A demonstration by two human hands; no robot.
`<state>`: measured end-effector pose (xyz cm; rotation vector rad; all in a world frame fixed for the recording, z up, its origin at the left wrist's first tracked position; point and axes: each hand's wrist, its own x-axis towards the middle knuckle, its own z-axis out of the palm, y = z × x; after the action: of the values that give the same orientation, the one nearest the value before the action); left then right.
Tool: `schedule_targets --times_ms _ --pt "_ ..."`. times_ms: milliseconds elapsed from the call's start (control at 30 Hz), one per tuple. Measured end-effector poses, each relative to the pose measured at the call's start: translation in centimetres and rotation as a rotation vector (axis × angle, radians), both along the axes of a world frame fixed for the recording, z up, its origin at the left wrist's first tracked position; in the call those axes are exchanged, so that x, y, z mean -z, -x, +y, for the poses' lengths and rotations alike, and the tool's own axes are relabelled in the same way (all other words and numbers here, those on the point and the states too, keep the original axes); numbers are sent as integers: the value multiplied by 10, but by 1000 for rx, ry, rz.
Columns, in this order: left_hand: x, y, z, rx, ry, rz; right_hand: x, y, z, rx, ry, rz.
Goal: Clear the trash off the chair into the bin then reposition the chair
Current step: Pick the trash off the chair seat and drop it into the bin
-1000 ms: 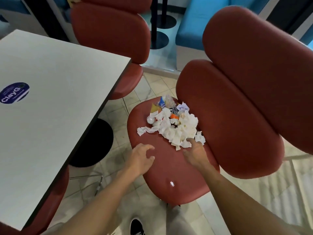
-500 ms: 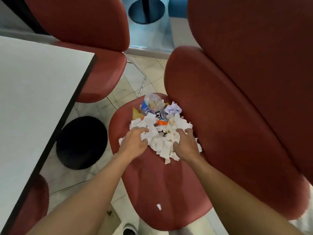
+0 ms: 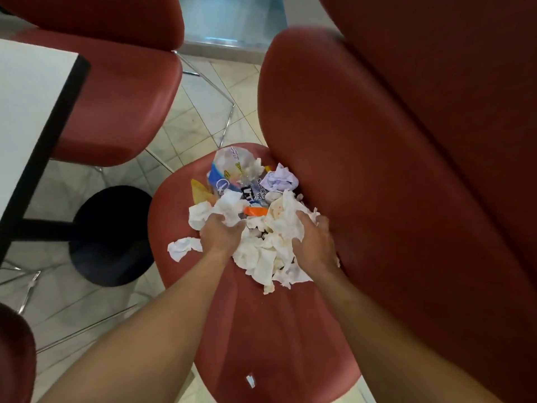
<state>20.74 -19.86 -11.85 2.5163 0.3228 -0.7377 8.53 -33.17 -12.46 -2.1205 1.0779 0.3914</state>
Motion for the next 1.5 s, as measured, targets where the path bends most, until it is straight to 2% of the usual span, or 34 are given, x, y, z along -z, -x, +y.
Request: schedule_targets --times_ms 133,267,433,633,1033,1267,1500 --pt "17 -5 -5 -24 -25 -70 13 5 1 26 37 -81" --pt "10 1 1 32 -14 -86 7 9 3 96 44 -117" --pt "-29 12 18 43 59 -125 -25 15 14 152 69 -143" --pt "-80 33 52 65 131 -150 -70 23 51 84 99 -169" --pt "-146 88 204 49 239 -177 -133 64 208 -31 74 -229" --pt "-164 131 308 98 227 -149 -139 99 306 -49 67 -294" --pt "-167 169 379 37 264 -90 -138 129 369 -200 36 -223"
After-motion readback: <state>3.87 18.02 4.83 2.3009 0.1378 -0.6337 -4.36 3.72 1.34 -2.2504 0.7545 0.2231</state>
